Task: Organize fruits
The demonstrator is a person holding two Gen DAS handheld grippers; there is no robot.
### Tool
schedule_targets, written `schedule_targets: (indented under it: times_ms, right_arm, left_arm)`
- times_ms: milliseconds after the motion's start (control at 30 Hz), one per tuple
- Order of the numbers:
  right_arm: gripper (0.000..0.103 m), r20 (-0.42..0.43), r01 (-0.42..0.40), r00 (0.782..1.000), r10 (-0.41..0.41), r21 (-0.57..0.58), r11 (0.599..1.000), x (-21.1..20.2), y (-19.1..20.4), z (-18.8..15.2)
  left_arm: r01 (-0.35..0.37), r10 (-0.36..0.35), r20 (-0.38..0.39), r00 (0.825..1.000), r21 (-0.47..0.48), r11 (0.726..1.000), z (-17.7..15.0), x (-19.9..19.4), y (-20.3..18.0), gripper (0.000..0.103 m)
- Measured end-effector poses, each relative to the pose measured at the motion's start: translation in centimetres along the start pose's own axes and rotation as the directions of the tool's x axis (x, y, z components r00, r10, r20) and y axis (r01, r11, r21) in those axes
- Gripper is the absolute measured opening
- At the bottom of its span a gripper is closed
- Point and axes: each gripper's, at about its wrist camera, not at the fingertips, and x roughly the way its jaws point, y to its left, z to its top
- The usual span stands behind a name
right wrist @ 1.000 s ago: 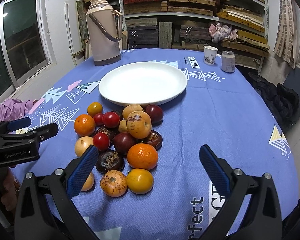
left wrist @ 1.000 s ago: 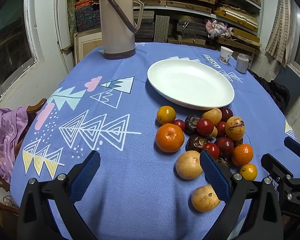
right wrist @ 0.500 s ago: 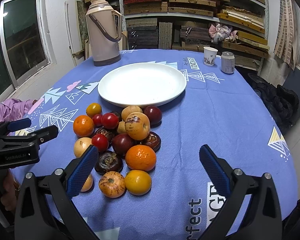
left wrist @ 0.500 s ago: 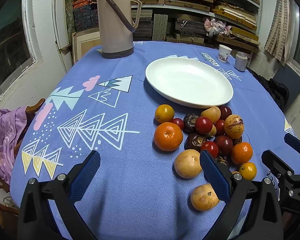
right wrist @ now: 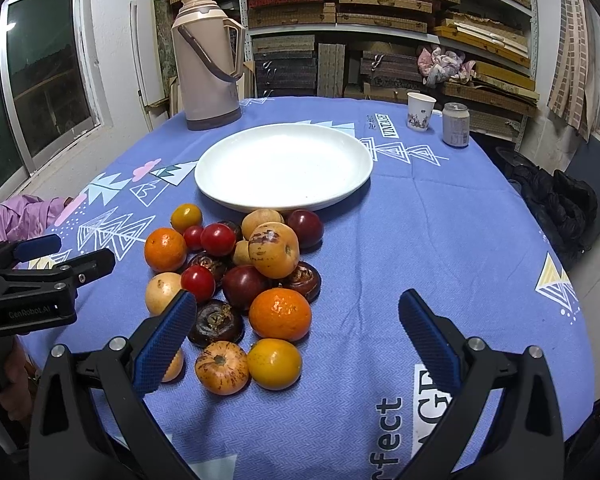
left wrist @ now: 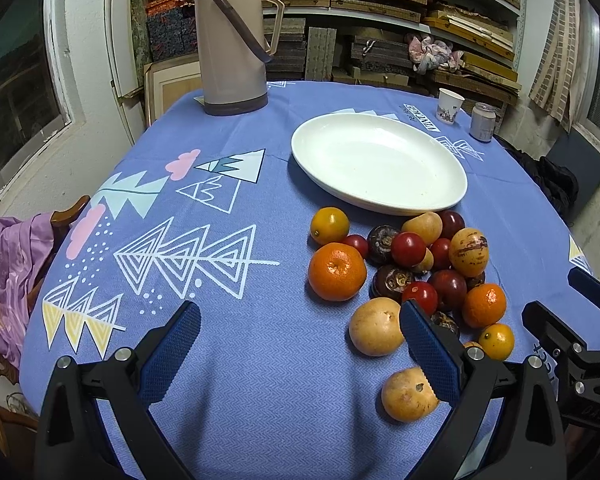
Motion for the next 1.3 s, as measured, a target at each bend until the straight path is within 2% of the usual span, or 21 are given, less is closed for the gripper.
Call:
schedule_targets:
  times_ms: [433, 667, 900, 1000, 1033, 1100, 1133, 1200, 1300]
  right_arm:
    - [0.099, -0.007, 0.003, 1.000, -0.003, -0.015, 1.000, 0.4, -0.3, -0.5]
    - [0.099, -0.022, 0.041, 0.999, -0.044, -0.127, 0.991, 0.5, -0.2, -1.6]
    - [0.099, -0.066, 0.007, 0.998, -0.021, -0.216, 0.976, 1.2, 1.1, -2.4]
    - [0.099, -0.074, 0.022, 0.996, -0.040, -0.230, 0.973, 1.1, 0.8, -2.6]
    - [0.097, -0.070, 0.032, 0.996, -0.048, -0.223, 0.974, 0.9, 0.5, -2.5]
    - [0.080, -0.071, 0.037, 0.996, -0.052, -0.200, 0.979, 0.8, -0.5, -2.4]
    - [0.068, -0.087, 0.031, 0.995, -0.049, -0.194, 0.980, 1.0, -0.7, -2.4]
    - [0.067, -0.120, 0.032, 0.991, -0.058, -0.204, 0.978, 1.8, -0.7, -2.7]
    - [0.067, -0.133, -0.018, 0.991, -0.011, -0.214, 0.977, 2.0, 0.0, -2.5]
  left_arm:
    - [0.001, -0.001, -0.009, 1.000, 0.003, 1.000, -0.2, 0.3, 0.0, 0.100]
    - [-0.015, 0.015, -0.029, 0.999, 0.018, 1.000, -0.2, 1.4, 0.7, 0.100]
    - [-0.007, 0.008, -0.043, 0.999, 0.018, 1.000, -0.1, 2.0, 1.0, 0.100]
    - [-0.002, 0.003, -0.053, 0.999, 0.037, 0.999, 0.0, 2.3, 0.8, 0.100]
    - [-0.001, 0.004, -0.052, 0.999, 0.050, 0.999, 0.2, 2.4, 0.7, 0.100]
    - [-0.014, 0.018, -0.042, 0.999, 0.100, 0.995, 0.8, 2.4, 0.1, 0.100]
    - [-0.021, 0.027, -0.039, 0.999, 0.139, 0.990, 1.2, 2.6, -0.4, 0.100]
    - [-0.018, 0.023, -0.031, 0.999, 0.176, 0.984, 1.7, 2.6, -1.1, 0.100]
    - [0.010, -0.009, -0.010, 1.000, 0.172, 0.985, 1.9, 2.4, -1.5, 0.100]
